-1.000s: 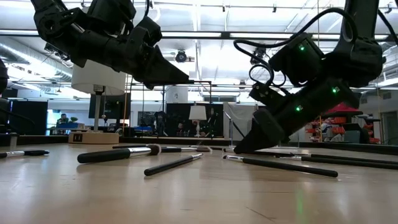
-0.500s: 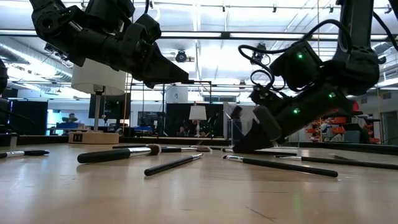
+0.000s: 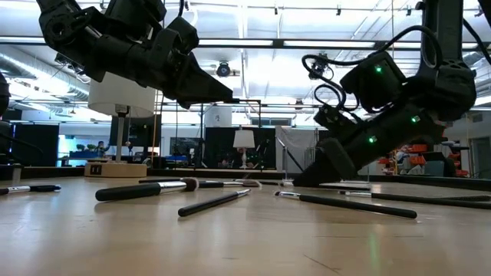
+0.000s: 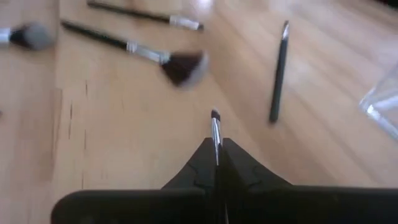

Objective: Put items in baskets/containers
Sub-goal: Put the black eyeshadow brush into the transparent organizer

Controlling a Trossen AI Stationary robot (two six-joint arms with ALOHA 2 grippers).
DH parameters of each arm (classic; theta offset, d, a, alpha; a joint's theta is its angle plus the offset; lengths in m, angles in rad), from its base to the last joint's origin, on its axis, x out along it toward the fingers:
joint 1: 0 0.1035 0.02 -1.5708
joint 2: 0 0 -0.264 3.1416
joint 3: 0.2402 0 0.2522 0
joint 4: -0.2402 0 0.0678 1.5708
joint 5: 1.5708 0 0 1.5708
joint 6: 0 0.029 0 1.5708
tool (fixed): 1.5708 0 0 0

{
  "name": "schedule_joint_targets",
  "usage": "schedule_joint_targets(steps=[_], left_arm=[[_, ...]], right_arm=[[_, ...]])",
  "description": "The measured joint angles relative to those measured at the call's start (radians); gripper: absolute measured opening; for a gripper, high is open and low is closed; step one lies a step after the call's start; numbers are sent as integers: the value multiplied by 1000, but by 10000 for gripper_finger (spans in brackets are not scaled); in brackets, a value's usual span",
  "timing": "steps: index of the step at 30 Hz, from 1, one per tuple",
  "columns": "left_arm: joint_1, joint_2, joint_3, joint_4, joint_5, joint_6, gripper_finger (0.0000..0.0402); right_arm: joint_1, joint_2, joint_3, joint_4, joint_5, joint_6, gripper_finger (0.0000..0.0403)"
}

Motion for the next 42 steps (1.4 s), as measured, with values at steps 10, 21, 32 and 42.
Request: schedule_joint_targets(steps=[10, 21, 32, 42], left_arm=[[0, 0, 0, 5, 49, 34, 87], [-22, 126, 2, 423, 164, 127, 87], [-21, 314, 206, 500, 255, 161, 108], [-57, 323, 322, 500, 319, 145, 209]], right_arm=[[34, -179, 4, 160, 35, -101, 7], [164, -237, 22, 648, -81, -298, 7], [228, -209, 178, 613, -177, -410, 7], [245, -208, 193, 595, -183, -449, 7]])
